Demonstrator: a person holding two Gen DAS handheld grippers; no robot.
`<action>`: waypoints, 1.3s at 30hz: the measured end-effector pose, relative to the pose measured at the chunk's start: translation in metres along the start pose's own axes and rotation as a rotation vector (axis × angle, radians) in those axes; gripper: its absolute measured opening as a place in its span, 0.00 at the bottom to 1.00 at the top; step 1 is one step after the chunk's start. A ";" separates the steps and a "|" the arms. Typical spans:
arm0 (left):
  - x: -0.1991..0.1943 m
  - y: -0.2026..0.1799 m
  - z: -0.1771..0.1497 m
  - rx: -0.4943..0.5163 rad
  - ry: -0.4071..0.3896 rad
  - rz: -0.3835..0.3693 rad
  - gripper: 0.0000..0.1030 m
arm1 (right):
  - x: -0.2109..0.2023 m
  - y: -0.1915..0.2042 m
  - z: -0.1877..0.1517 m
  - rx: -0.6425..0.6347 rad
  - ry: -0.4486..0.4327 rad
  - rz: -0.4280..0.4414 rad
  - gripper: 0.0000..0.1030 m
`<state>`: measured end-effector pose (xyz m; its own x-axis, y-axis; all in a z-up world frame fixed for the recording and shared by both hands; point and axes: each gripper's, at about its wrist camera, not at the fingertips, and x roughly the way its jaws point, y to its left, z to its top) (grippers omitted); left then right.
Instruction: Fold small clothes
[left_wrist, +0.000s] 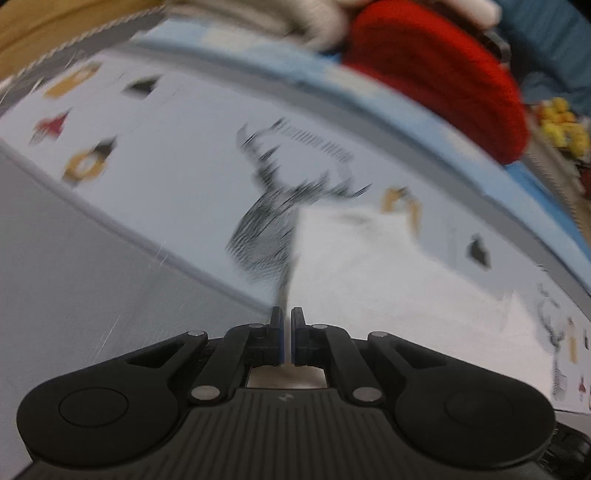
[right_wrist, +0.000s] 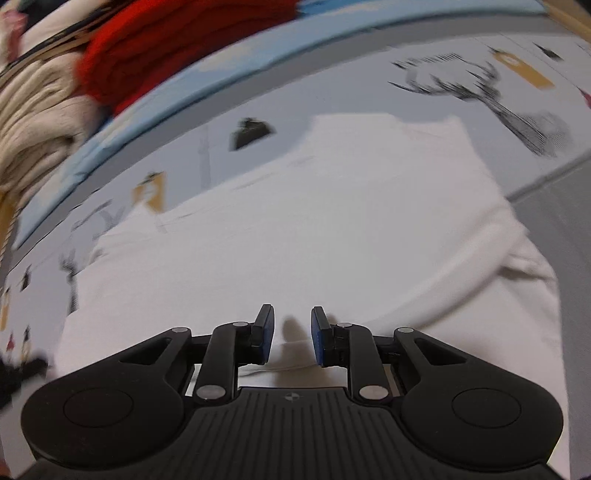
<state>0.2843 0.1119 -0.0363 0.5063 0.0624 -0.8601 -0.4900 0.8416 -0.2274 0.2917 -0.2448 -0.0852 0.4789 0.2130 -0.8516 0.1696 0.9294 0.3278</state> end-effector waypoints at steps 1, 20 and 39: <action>0.001 0.002 0.000 -0.007 0.004 0.007 0.03 | 0.002 -0.006 0.001 0.026 0.002 -0.018 0.22; 0.008 -0.009 0.015 0.041 -0.060 -0.033 0.23 | -0.008 -0.048 0.023 0.186 -0.097 -0.096 0.22; 0.020 0.029 0.038 -0.091 -0.013 -0.048 0.23 | -0.036 -0.119 0.046 0.470 -0.192 -0.188 0.25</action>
<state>0.3075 0.1578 -0.0430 0.5398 0.0311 -0.8412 -0.5271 0.7916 -0.3090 0.2938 -0.3766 -0.0744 0.5447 -0.0441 -0.8375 0.6134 0.7020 0.3619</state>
